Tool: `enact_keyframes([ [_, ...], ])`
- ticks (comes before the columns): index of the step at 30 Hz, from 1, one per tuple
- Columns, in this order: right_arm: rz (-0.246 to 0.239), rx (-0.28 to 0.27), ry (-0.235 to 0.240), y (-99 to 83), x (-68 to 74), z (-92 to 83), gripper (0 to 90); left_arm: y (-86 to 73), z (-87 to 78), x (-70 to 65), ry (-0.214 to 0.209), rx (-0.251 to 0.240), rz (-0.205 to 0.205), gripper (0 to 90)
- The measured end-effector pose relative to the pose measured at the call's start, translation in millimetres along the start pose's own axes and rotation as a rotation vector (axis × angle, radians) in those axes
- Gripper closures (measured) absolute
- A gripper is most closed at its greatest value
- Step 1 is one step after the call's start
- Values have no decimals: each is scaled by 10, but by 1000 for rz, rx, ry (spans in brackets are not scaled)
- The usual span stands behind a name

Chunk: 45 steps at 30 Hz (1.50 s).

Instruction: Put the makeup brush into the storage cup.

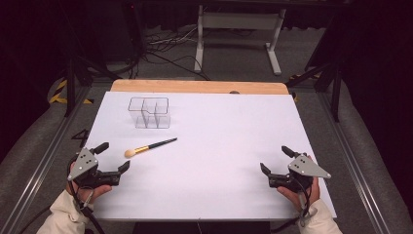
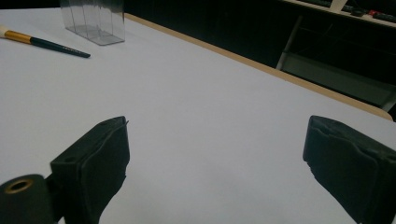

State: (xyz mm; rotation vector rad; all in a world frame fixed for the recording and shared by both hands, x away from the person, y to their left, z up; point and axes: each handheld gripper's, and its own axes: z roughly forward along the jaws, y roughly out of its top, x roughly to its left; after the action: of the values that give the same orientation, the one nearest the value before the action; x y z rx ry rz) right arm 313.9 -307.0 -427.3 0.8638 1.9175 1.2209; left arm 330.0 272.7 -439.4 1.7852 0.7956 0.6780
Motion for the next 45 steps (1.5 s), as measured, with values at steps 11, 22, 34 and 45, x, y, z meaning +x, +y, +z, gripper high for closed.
enact_keyframes([
  [11, 29, 27, 5, -34, -49, 52, 82, 3, 75, 15, -37, 129, 27, 67],
  [22, 36, 59, 15, -73, -48, 86, 86, 345, 261, 201, -111, 369, 118, 168],
  [34, 37, 86, 32, -102, -44, 124, 90, 669, 812, 338, -195, 715, 230, 244],
  [45, 37, 98, 43, -120, -46, 142, 95, 742, 1415, 252, -266, 979, 328, 355],
])
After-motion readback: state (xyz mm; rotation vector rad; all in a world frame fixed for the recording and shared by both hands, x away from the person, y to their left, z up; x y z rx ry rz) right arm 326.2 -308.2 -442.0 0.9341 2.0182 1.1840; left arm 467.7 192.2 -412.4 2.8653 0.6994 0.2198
